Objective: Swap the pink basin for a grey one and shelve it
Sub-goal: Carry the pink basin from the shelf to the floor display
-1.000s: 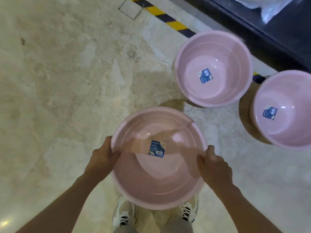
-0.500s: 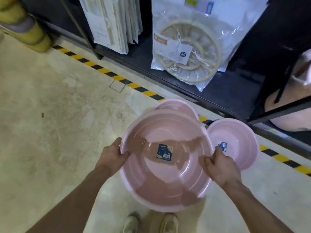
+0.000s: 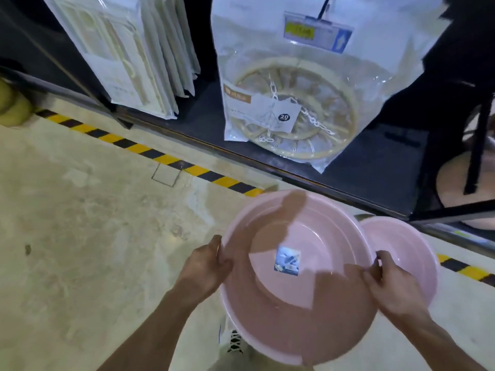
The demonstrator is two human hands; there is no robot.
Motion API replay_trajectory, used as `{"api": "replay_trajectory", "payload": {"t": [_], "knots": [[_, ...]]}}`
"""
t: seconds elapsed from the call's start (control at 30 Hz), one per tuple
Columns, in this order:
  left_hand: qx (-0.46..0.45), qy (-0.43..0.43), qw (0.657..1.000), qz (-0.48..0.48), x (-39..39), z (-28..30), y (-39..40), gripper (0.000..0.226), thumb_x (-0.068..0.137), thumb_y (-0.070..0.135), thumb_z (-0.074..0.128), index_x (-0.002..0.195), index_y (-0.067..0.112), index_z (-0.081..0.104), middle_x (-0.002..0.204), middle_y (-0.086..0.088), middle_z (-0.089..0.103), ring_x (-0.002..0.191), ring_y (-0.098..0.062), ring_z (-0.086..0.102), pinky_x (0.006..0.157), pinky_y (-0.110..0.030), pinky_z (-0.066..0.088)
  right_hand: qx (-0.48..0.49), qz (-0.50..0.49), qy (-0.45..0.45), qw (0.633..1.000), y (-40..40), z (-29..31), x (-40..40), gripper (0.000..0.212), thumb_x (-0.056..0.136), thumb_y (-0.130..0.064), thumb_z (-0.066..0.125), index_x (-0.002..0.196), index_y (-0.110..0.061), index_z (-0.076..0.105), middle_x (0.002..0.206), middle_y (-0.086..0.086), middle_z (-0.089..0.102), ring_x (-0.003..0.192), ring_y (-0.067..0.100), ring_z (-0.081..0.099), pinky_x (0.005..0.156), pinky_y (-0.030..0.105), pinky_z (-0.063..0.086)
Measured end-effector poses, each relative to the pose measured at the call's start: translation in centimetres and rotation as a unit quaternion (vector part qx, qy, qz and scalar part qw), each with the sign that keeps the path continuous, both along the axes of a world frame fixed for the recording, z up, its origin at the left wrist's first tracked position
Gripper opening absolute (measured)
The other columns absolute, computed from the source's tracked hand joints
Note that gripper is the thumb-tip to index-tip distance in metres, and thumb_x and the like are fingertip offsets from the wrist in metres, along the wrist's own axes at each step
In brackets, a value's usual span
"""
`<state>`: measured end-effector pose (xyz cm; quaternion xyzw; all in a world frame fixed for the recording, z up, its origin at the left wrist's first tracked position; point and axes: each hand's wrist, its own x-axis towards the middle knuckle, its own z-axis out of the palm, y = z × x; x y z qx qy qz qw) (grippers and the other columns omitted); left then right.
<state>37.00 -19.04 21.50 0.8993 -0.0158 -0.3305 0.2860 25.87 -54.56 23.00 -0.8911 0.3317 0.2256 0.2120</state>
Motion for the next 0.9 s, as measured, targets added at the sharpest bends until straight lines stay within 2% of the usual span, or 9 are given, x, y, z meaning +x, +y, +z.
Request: {"api": "replay_trajectory", "payload": {"t": [0.1,0.23,0.4,0.5,0.6,0.7,0.77,0.83,0.9], "knots": [[0.019,-0.007,1.000,-0.009,2.7,-3.3,-0.6,0.027,0.087,0.033,0.065,0.106,0.018,0.054,0.085,-0.006,0.067,0.082,-0.031,0.063,0.070,-0.038,0.050,-0.008,-0.015,0.004,1.000,-0.2,-3.7,2.1,0.020,0.088,-0.037,0.054,0.085,-0.023,0.041,0.072,-0.001,0.063,0.065,0.024,0.057,0.057,0.038,0.044],[0.045,-0.008,0.999,-0.001,5.6,-9.2,-1.6,0.025,0.091,0.030,0.061,0.110,0.016,0.052,0.093,-0.008,0.064,0.086,-0.032,0.061,0.072,-0.037,0.049,-0.006,-0.022,0.024,0.999,-0.6,-8.9,4.6,0.021,0.083,-0.042,0.052,0.079,-0.025,0.040,0.067,-0.002,0.061,0.065,0.022,0.056,0.056,0.035,0.042],[0.072,-0.041,0.996,-0.011,7.1,-16.5,-2.9,0.035,0.099,0.029,0.056,0.128,0.012,0.048,0.111,-0.013,0.060,0.084,-0.025,0.049,0.071,-0.032,0.039,0.014,-0.045,0.023,0.999,-1.3,-15.7,6.7,0.023,0.085,-0.041,0.058,0.078,-0.024,0.043,0.072,-0.003,0.061,0.065,0.020,0.055,0.057,0.035,0.042],[0.073,-0.010,0.997,-0.009,6.9,-19.5,-3.0,0.045,0.098,0.031,0.057,0.137,0.015,0.043,0.111,-0.011,0.055,0.090,-0.028,0.052,0.074,-0.034,0.038,0.006,-0.022,0.030,0.999,-1.6,-18.9,7.3,0.022,0.088,-0.036,0.063,0.085,-0.022,0.047,0.081,0.001,0.065,0.069,0.029,0.056,0.060,0.036,0.039],[0.062,0.020,0.998,-0.019,6.3,-21.4,-3.0,0.055,0.099,0.035,0.056,0.146,0.017,0.034,0.107,-0.006,0.049,0.102,-0.039,0.058,0.077,-0.037,0.037,-0.008,0.013,0.032,0.999,-1.7,-21.1,7.6,0.026,0.089,-0.032,0.066,0.107,-0.016,0.056,0.097,0.011,0.069,0.085,0.036,0.060,0.068,0.038,0.041],[0.089,0.052,0.994,-0.032,6.2,-22.6,-3.1,0.067,0.101,0.036,0.055,0.157,0.014,0.025,0.130,-0.018,0.054,0.120,-0.042,0.054,0.092,-0.046,0.043,-0.007,0.028,0.038,0.999,-1.3,-22.7,7.4,0.034,0.091,-0.030,0.066,0.118,-0.010,0.058,0.100,0.017,0.072,0.094,0.041,0.065,0.070,0.038,0.044],[0.101,0.061,0.992,-0.049,6.2,-23.3,-3.4,0.057,0.102,0.034,0.054,0.150,0.008,0.037,0.131,-0.017,0.058,0.117,-0.041,0.057,0.091,-0.047,0.046,-0.019,0.038,0.058,0.997,-1.2,-23.9,7.2,0.034,0.093,-0.033,0.062,0.116,-0.008,0.057,0.099,0.019,0.071,0.093,0.042,0.066,0.072,0.040,0.050],[0.094,0.070,0.993,-0.019,6.3,-23.9,-3.6,0.040,0.101,0.034,0.054,0.128,0.006,0.047,0.103,-0.011,0.063,0.099,-0.040,0.062,0.076,-0.040,0.045,-0.023,0.038,0.076,0.996,-1.2,-24.9,7.3,0.036,0.095,-0.038,0.058,0.116,-0.009,0.056,0.103,0.018,0.070,0.096,0.041,0.065,0.076,0.043,0.053],[0.099,0.072,0.992,0.006,6.3,-24.4,-3.8,0.028,0.100,0.034,0.055,0.109,0.009,0.046,0.089,-0.008,0.059,0.080,-0.036,0.058,0.069,-0.038,0.042,-0.025,0.038,0.088,0.995,-1.3,-25.8,7.4,0.036,0.096,-0.040,0.055,0.117,-0.011,0.054,0.111,0.016,0.066,0.102,0.039,0.063,0.078,0.043,0.050]]}}
